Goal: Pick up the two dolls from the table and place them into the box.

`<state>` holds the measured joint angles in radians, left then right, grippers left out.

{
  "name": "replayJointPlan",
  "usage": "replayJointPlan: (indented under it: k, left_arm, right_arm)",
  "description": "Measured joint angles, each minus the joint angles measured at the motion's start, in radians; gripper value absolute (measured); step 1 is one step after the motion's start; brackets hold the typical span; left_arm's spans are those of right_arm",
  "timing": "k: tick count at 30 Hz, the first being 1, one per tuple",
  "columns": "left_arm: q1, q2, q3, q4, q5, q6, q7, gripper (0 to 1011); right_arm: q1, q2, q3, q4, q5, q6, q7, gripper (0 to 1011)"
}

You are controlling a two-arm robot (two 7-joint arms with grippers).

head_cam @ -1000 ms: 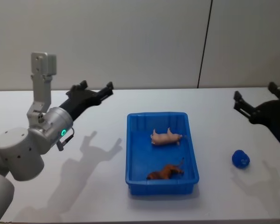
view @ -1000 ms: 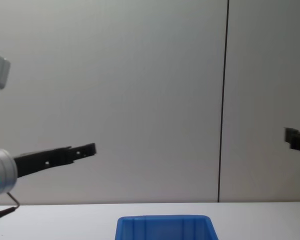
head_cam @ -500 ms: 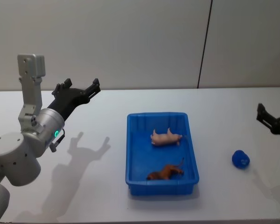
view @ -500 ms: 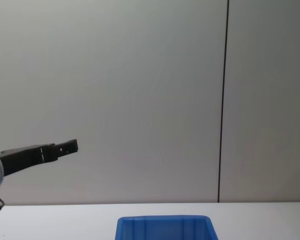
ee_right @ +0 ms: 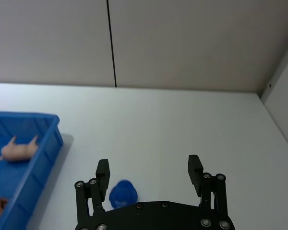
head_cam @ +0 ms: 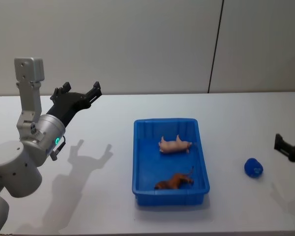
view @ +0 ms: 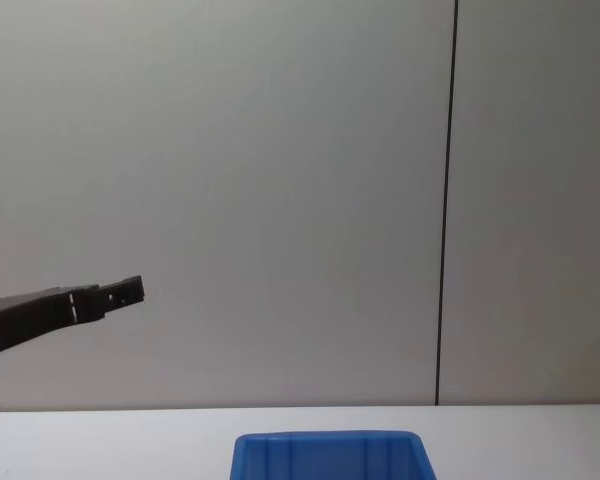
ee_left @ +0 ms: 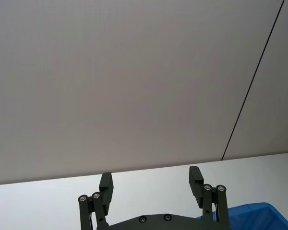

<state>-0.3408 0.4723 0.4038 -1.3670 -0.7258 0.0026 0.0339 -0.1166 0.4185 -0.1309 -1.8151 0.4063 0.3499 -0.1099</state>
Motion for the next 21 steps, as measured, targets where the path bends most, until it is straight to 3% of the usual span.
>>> replayJointPlan:
  k: [13,21]
  left_arm:
    - [0.003,0.001,-0.001,-0.004,0.001,-0.004,0.010,1001]
    - [0.004,0.002,-0.001,-0.004,0.002,-0.005,0.013,1001]
  right_arm:
    - [0.025,-0.027,-0.011,0.090,0.009,0.149,-0.005,1001]
    - [0.066,-0.050,-0.025,0.159,-0.017,0.181,0.020,1001]
